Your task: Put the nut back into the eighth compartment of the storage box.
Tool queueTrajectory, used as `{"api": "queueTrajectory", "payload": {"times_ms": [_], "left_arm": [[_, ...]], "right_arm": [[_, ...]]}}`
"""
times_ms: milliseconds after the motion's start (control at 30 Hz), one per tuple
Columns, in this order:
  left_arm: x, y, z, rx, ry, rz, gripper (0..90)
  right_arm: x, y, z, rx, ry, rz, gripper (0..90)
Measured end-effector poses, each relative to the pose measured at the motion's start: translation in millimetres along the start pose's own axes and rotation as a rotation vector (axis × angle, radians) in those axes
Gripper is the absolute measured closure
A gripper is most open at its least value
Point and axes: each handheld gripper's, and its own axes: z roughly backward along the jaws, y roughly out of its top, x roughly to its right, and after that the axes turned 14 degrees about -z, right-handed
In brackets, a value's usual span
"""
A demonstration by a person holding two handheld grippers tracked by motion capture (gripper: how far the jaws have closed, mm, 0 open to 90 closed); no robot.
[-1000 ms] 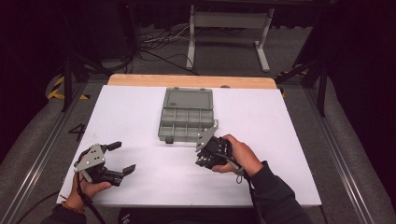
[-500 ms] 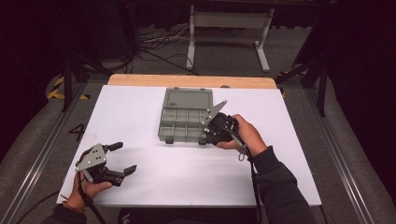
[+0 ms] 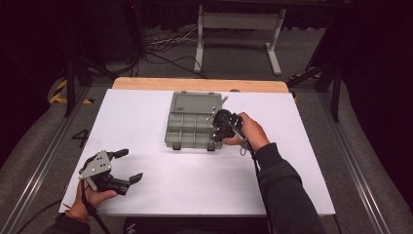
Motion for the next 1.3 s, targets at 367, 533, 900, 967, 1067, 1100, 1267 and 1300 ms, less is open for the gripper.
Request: {"api": "queueTrajectory", "payload": {"times_ms": [367, 533, 900, 967, 1067, 1100, 1267, 1300], "left_arm": [[0.3, 0.1, -0.4, -0.006, -0.005, -0.002, 4.8], [0.2, -0.1, -0.6, -0.007, -0.007, -0.002, 4.8], [0.4, -0.6, -1.0, -0.008, -0.009, 0.001, 4.8], [0.4, -0.5, -1.1, -0.009, -0.009, 0.002, 4.8], [0.1, -0.7, -1.6, -0.011, -0.009, -0.002, 4.8], [0.2, -0.7, -1.6, -0.012, -0.008, -0.003, 4.8], [0.1, -0.8, -1.6, -0.012, -0.009, -0.002, 4.8], [0.1, -0.8, -1.6, -0.012, -0.01, -0.002, 4.8]], "right_arm": [[4.0, -2.4, -10.2, -0.042, -0.003, -0.007, 70.5], [5.5, -2.8, -12.2, -0.052, -0.015, -0.012, 70.4], [6.2, -3.1, -12.8, -0.057, -0.012, -0.019, 70.3], [6.3, -3.0, -12.7, -0.055, -0.013, -0.018, 70.3], [7.8, -2.7, -12.7, -0.047, -0.025, -0.017, 70.3], [8.4, -2.7, -13.0, -0.05, -0.027, -0.027, 70.3], [11.7, -2.4, -15.8, -0.047, -0.025, -0.035, 70.3], [11.7, -2.1, -16.7, -0.045, -0.025, -0.039, 70.3]]}}
